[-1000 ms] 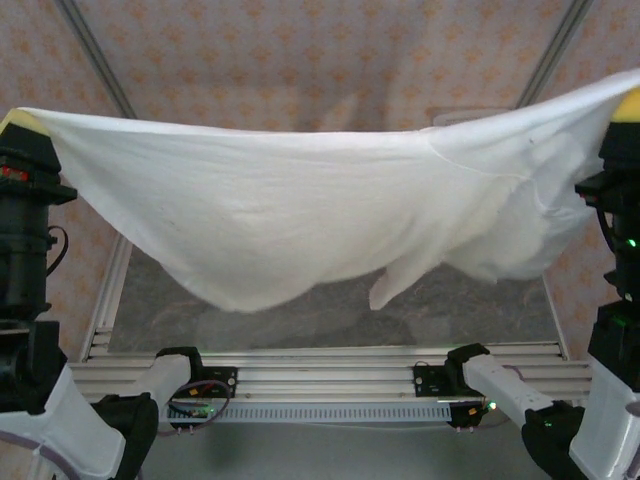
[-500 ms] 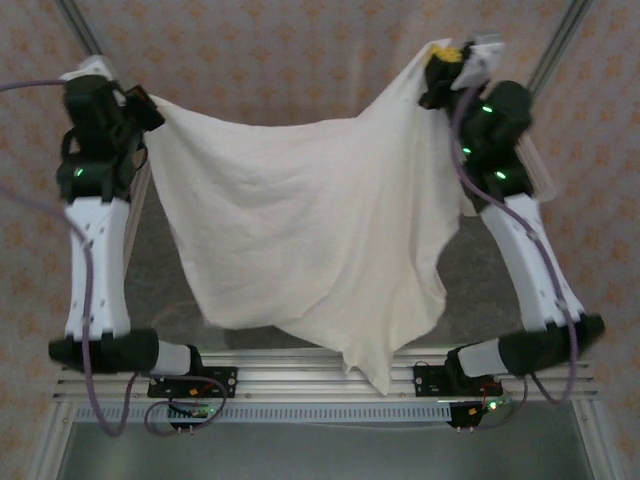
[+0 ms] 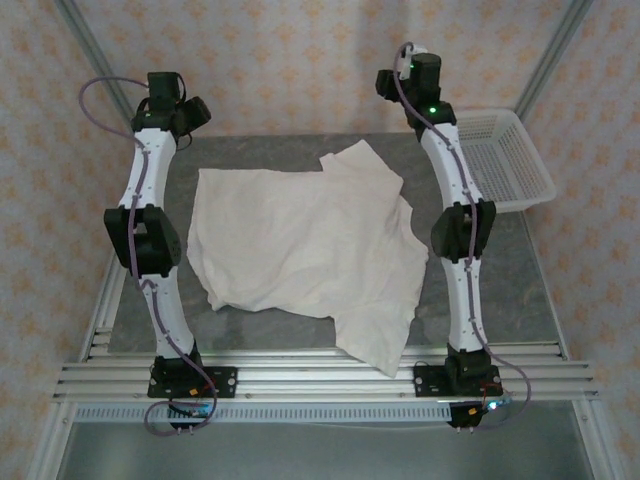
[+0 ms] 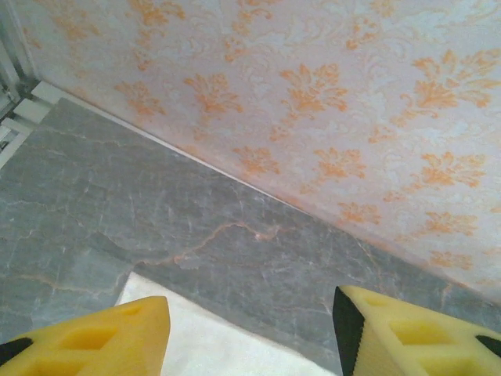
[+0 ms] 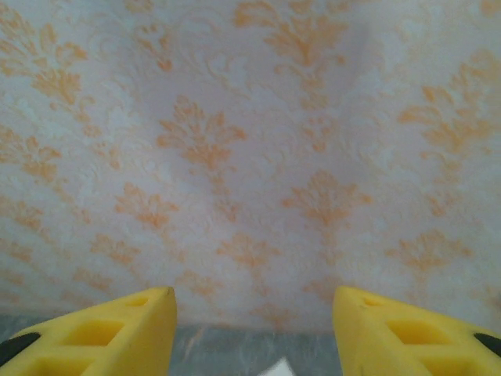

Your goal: Fold the inside-out t-shirt

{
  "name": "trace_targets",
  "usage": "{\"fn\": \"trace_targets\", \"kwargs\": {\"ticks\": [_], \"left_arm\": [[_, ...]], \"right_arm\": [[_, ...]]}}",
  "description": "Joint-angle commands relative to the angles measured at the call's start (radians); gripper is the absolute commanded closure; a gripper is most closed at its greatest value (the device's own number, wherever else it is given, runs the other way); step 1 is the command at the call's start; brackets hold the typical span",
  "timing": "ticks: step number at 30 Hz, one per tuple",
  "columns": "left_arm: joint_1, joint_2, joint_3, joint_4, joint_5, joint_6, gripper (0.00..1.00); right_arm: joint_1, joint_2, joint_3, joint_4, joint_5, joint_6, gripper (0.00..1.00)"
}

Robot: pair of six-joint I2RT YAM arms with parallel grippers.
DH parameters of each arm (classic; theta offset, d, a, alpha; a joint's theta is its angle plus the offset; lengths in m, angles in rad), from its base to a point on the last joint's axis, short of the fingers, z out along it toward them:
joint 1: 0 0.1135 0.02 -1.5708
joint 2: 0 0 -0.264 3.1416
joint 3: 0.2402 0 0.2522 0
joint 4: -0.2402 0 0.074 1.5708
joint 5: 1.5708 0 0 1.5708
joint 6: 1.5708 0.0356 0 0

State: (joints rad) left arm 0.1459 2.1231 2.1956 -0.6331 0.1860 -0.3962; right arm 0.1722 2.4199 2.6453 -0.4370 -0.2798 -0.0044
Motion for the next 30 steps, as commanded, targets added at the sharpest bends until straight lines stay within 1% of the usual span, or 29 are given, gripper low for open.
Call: {"fn": "trace_targets", "kwargs": {"ticks": [1, 4, 5, 8, 10, 11, 13, 15, 18, 21, 23, 26, 30], "left_arm": [[0.001, -0.251, -0.06, -0.063, 0.034, -0.04, 0.44], [0.0, -0.467, -0.336, -0.016, 0.081, -0.116, 0.46], [-0.004, -0.548, -0.439, 0.002, 0.089, -0.132, 0.46], [-0.022, -0.769, -0.687, -0.018, 0.056, -0.176, 0.47], [-0.046, -0.902, -0.829, -0.055, 0.019, -0.196, 0.48], [-0.064, -0.971, -0.9, -0.075, 0.003, -0.217, 0.49], [-0.11, -1.088, -1.017, -0.128, -0.018, -0.26, 0.49], [-0.165, -1.201, -1.131, -0.194, -0.045, -0.304, 0.49], [-0.221, -1.324, -1.273, -0.279, -0.037, -0.345, 0.49], [-0.273, -1.383, -1.387, -0.334, -0.029, -0.367, 0.49], [-0.305, -1.379, -1.442, -0.358, -0.034, -0.375, 0.49], [-0.342, -1.349, -1.495, -0.381, -0.059, -0.404, 0.49], [-0.357, -1.325, -1.55, -0.363, -0.112, -0.45, 0.47]], "right_arm": [[0.002, -0.187, -0.008, -0.226, -0.063, 0.054, 0.44], [0.002, -0.372, -0.252, -0.302, -0.096, 0.051, 0.42], [0.002, -0.461, -0.387, -0.294, -0.091, 0.051, 0.41], [0.002, -0.776, -0.857, -0.147, -0.044, 0.104, 0.36], [0.001, -1.001, -1.157, -0.049, -0.014, 0.188, 0.34], [0.003, -1.105, -1.281, -0.038, -0.01, 0.233, 0.34], [0.004, -1.288, -1.49, -0.072, 0.033, 0.37, 0.34], [0.009, -1.454, -1.692, -0.155, 0.047, 0.512, 0.36], [0.016, -1.629, -1.891, -0.328, 0.057, 0.625, 0.38], [0.024, -1.718, -2.042, -0.395, -0.013, 0.672, 0.4], [0.036, -1.71, -2.103, -0.38, -0.06, 0.687, 0.4], [0.075, -1.638, -2.156, -0.289, -0.108, 0.708, 0.4], [0.12, -1.508, -2.173, -0.121, -0.168, 0.725, 0.4]]}}
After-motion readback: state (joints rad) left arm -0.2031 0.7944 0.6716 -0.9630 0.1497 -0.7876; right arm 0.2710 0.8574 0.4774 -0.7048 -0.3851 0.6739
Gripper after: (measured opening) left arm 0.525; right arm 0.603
